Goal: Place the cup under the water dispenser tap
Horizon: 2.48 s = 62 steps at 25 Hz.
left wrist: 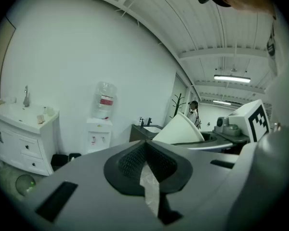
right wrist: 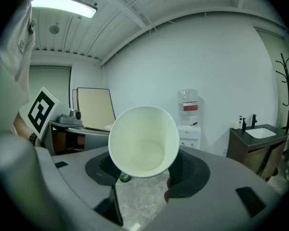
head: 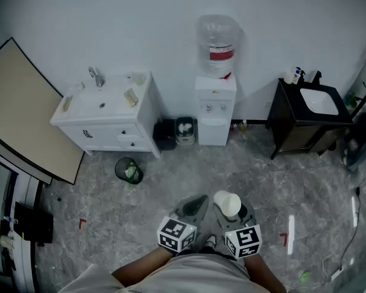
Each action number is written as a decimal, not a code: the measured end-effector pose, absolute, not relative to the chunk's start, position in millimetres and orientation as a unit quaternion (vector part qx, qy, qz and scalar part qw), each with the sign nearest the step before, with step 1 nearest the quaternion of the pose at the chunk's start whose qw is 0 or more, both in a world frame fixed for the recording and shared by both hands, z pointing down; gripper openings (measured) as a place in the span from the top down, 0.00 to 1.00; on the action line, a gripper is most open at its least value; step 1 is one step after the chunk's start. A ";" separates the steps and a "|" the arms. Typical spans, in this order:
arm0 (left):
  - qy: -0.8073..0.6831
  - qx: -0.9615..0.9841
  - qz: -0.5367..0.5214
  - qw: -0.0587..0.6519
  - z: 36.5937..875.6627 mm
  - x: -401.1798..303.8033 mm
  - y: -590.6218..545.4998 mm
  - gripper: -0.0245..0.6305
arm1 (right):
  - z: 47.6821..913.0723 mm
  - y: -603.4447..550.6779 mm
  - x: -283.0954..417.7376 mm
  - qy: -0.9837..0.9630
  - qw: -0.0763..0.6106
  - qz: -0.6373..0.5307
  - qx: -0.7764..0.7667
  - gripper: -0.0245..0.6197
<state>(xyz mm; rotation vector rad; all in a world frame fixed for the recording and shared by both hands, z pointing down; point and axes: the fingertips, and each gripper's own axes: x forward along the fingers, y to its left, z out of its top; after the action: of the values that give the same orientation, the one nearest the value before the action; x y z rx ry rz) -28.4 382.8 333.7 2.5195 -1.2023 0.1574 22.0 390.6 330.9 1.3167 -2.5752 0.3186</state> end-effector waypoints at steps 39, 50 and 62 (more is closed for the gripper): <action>-0.408 0.896 0.065 0.165 352.2 2.1 196.6 0.96 | 352.8 207.2 45.5 -0.878 0.103 0.118 0.453 0.54; -0.363 0.913 0.087 0.165 366.1 -29.6 35.3 0.96 | 365.5 53.2 8.0 -0.855 0.107 0.140 0.488 0.54; -0.377 0.908 0.071 0.168 390.6 -32.3 -88.0 0.96 | 395.8 -64.1 12.5 -0.848 0.129 0.139 0.495 0.54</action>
<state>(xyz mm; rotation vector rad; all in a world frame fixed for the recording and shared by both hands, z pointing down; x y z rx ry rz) -32.3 -88.0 390.6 2.5839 -1.0724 0.2011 12.5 -64.1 395.8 1.4390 -2.4643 0.4034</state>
